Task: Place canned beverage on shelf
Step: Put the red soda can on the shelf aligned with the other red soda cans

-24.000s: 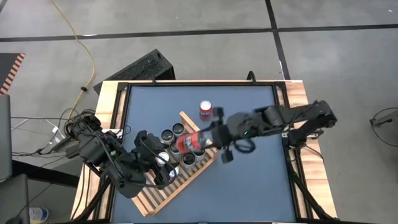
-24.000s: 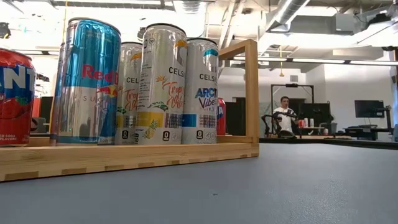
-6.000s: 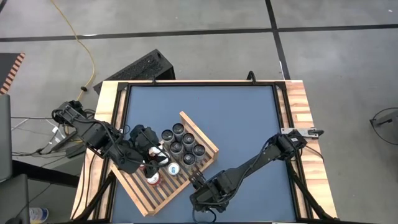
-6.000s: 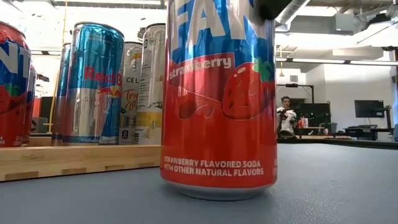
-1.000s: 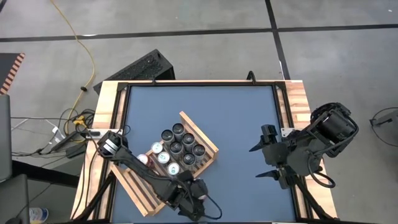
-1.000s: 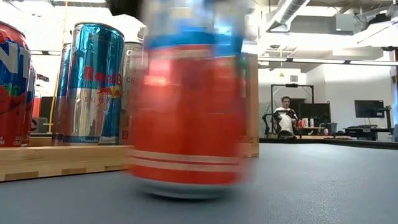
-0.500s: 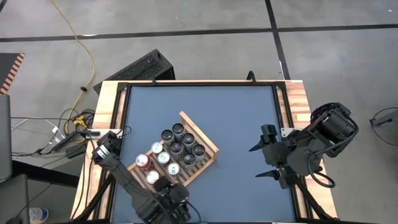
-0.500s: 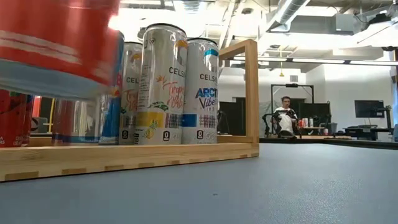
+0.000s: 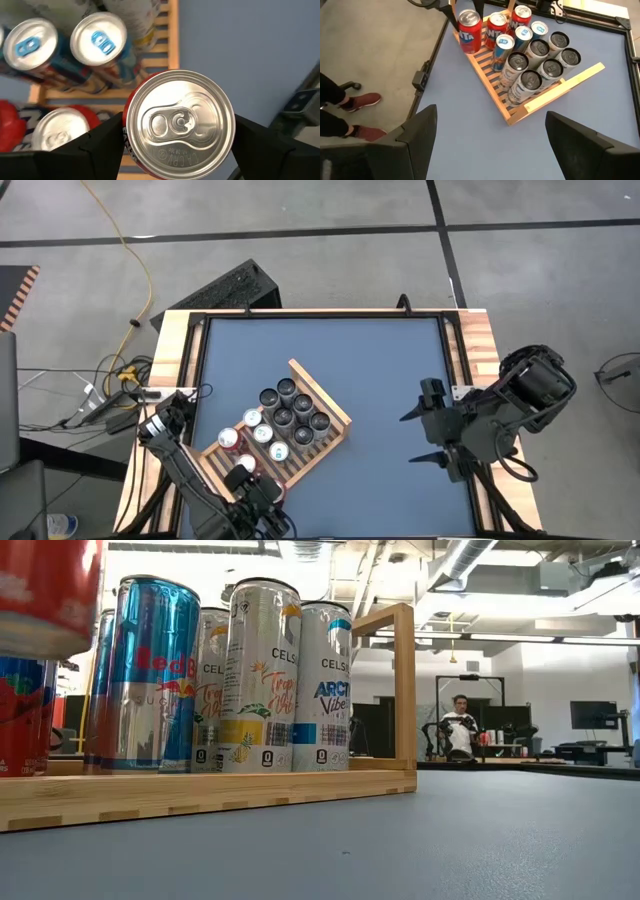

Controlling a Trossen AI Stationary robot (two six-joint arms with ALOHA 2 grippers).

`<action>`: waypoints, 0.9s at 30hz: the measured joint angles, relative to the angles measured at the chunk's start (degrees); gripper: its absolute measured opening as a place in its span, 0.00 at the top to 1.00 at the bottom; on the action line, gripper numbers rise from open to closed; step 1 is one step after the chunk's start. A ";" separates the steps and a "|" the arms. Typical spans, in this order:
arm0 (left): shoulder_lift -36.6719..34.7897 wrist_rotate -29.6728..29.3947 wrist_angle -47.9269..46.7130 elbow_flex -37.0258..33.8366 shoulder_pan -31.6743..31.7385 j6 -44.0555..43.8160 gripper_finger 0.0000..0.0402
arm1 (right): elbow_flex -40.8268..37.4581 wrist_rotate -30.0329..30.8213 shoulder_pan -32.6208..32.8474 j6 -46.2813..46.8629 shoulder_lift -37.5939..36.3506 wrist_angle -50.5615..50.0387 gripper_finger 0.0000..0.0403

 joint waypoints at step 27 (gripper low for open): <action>-0.15 1.35 -1.51 -3.87 -1.19 -12.38 0.28 | 0.00 2.84 -2.25 0.25 0.00 0.04 0.18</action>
